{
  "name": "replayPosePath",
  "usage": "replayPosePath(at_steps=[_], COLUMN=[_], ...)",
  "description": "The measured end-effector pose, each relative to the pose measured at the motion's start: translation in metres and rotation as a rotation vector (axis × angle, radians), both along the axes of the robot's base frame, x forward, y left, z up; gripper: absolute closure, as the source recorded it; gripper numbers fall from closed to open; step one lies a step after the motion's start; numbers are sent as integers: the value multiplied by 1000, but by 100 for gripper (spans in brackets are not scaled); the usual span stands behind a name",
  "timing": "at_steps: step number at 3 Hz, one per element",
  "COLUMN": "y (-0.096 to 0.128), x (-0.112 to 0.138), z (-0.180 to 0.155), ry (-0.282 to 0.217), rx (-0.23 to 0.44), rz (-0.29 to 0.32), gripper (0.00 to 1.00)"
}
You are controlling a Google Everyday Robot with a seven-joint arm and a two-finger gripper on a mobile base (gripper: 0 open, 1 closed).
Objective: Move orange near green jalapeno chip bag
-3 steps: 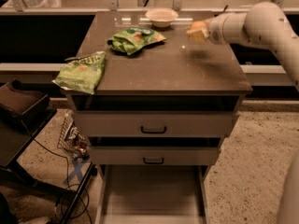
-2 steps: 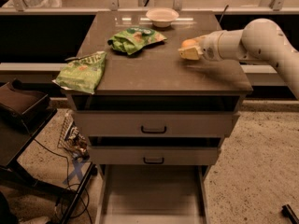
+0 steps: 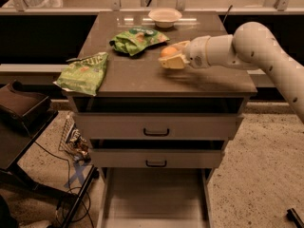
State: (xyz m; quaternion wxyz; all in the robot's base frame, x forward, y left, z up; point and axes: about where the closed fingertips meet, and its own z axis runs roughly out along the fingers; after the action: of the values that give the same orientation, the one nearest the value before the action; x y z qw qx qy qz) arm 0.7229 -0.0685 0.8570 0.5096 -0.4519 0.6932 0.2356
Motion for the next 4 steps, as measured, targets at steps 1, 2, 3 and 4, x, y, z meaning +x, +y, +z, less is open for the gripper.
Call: replayPosePath(at_steps=[1, 2, 3, 4], y=[29, 52, 69, 87], x=[-4, -6, -20, -38], z=[7, -4, -6, -4], ry=[-13, 41, 81, 96], rx=[-1, 23, 30, 21], rz=[80, 139, 206, 274], gripper=[100, 100, 100, 100])
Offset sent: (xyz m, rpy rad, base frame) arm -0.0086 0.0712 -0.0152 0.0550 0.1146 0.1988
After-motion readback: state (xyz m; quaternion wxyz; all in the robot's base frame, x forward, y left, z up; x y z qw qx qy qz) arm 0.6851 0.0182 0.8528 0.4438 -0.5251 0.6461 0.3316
